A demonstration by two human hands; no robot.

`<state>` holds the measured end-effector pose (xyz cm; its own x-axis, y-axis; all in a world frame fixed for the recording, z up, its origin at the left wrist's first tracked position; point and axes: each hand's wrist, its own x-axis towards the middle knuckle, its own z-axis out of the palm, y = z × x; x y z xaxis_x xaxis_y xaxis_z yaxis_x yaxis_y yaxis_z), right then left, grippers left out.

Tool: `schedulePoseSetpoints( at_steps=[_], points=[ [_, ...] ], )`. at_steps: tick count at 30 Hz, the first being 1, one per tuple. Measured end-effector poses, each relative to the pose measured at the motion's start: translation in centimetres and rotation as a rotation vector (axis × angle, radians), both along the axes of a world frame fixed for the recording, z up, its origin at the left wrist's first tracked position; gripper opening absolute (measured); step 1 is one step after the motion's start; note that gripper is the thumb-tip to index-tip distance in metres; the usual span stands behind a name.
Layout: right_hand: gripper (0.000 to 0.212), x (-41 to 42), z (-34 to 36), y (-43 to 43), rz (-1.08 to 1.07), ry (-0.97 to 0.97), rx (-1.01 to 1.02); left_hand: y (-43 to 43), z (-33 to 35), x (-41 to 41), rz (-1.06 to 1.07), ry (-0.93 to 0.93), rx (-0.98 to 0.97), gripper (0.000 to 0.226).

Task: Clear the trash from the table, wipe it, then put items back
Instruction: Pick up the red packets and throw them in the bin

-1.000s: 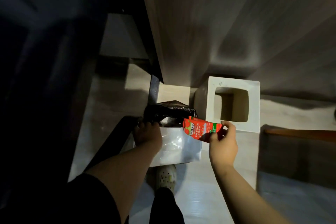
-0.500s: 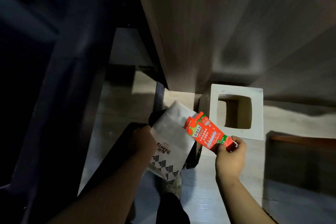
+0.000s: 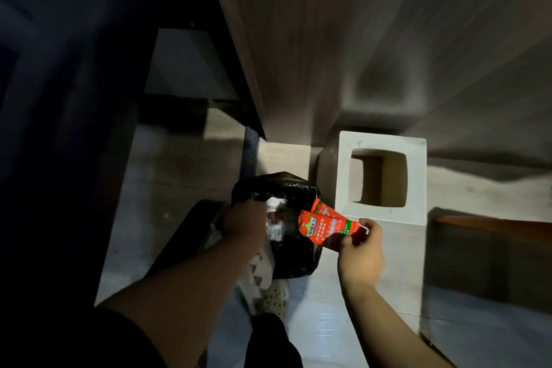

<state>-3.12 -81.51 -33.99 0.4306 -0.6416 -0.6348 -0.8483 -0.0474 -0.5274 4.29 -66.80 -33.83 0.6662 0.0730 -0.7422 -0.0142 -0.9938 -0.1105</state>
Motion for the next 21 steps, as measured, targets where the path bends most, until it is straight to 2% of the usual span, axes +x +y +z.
schedulePoseSetpoints(
  at_steps=[9, 12, 17, 19, 21],
  points=[
    [0.035, -0.4, -2.2, 0.8, 0.036, 0.049, 0.002, -1.6, 0.2, -1.9, 0.148, -0.104, -0.331, 0.028],
    [0.034, -0.5, -2.0, 0.8, 0.040, 0.050, 0.031, -1.1, -0.2, -2.6, 0.105, -0.137, -0.319, 0.028],
    [0.036, -0.5, -2.7, 1.5, 0.144, 0.047, 0.090, 0.6, -2.1, -1.8, 0.030, -0.138, -0.150, 0.030],
    [0.035, -0.5, -3.0, 1.8, 0.183, 0.051, 0.122, 0.9, -2.8, -1.3, 0.106, -0.121, -0.160, 0.029],
    [0.035, -0.4, -3.3, 2.1, 0.210, 0.049, 0.130, 1.1, -3.6, -1.0, 0.306, -0.061, -0.262, 0.033]
  ],
)
